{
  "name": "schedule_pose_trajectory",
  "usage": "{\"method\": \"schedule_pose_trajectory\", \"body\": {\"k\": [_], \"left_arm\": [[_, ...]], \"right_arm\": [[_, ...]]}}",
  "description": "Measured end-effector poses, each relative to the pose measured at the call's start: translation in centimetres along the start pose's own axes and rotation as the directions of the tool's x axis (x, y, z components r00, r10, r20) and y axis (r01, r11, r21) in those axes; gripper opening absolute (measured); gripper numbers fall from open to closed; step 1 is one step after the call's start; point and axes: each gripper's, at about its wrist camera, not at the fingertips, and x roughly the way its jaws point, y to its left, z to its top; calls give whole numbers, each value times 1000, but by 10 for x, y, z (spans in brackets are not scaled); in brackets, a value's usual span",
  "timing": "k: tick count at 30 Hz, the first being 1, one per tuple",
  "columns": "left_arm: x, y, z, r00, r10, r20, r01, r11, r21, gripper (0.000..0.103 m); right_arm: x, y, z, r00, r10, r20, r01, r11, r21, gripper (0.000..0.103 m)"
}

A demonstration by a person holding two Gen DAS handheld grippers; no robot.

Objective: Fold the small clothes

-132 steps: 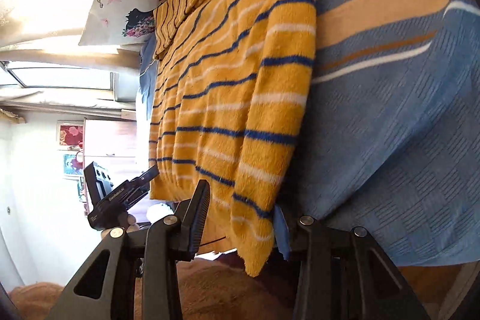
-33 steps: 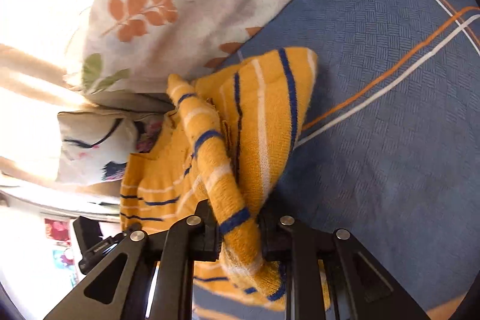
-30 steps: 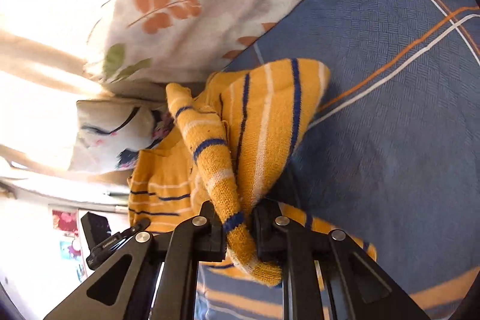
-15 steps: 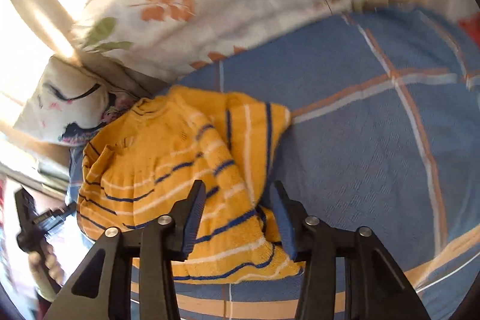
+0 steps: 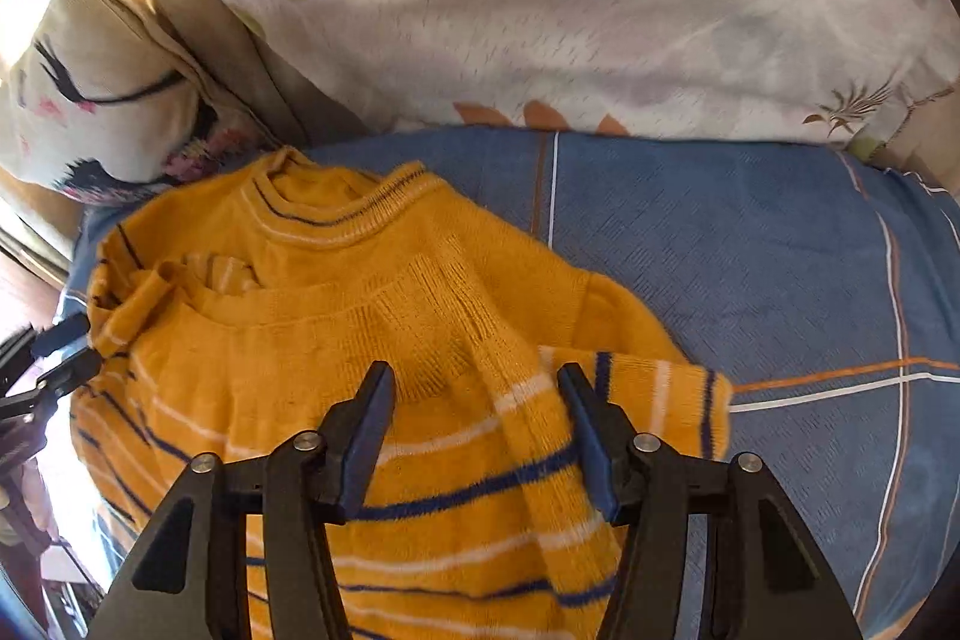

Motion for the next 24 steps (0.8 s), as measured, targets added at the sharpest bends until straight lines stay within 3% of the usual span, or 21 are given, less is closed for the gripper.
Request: {"method": "schedule_pose_trajectory", "body": {"k": [1,2,3,7,9,11,13,16,18,20,21,22,24], "left_arm": [[11,2,2,999,46,-29,-45,999,18,29],[21,10,5,997,58,-57,-58,998,3,11],[28,23,8,997,38,-73,-41,998,-43,9],[46,81,14,989,-127,-81,101,957,-273,9],[55,92,12,983,-163,-83,128,938,-322,9],[61,104,9,973,-223,-54,185,902,-391,10],[68,119,2,957,-288,-30,239,843,-482,13],[69,138,-7,923,-385,15,324,755,-570,14],[63,147,-11,908,-417,46,356,710,-608,14],[56,158,-19,889,-448,97,397,645,-653,14],[51,163,-23,884,-451,122,408,618,-672,14],[44,168,-26,890,-436,137,402,606,-687,14],[28,174,-33,914,-380,145,365,611,-702,14]], "right_arm": [[5,1,2,1000,14,-27,-14,1000,5,6],[8,-1,5,998,46,-47,-45,999,23,6],[6,-2,8,998,58,-36,-57,998,35,6],[-3,-13,25,998,56,22,-58,994,98,5],[3,-23,31,999,41,28,-44,988,147,5],[16,-31,30,1000,19,9,-20,983,184,6],[30,-37,25,1000,-2,-20,6,979,204,6],[30,-47,22,1000,30,6,-31,966,258,10],[22,-55,21,998,52,20,-56,955,293,22],[8,-65,19,997,41,60,-58,944,324,42],[0,-72,17,996,42,84,-68,939,338,43],[-8,-79,16,994,34,102,-68,933,354,43],[-26,-87,11,990,9,141,-60,930,363,45]]}}
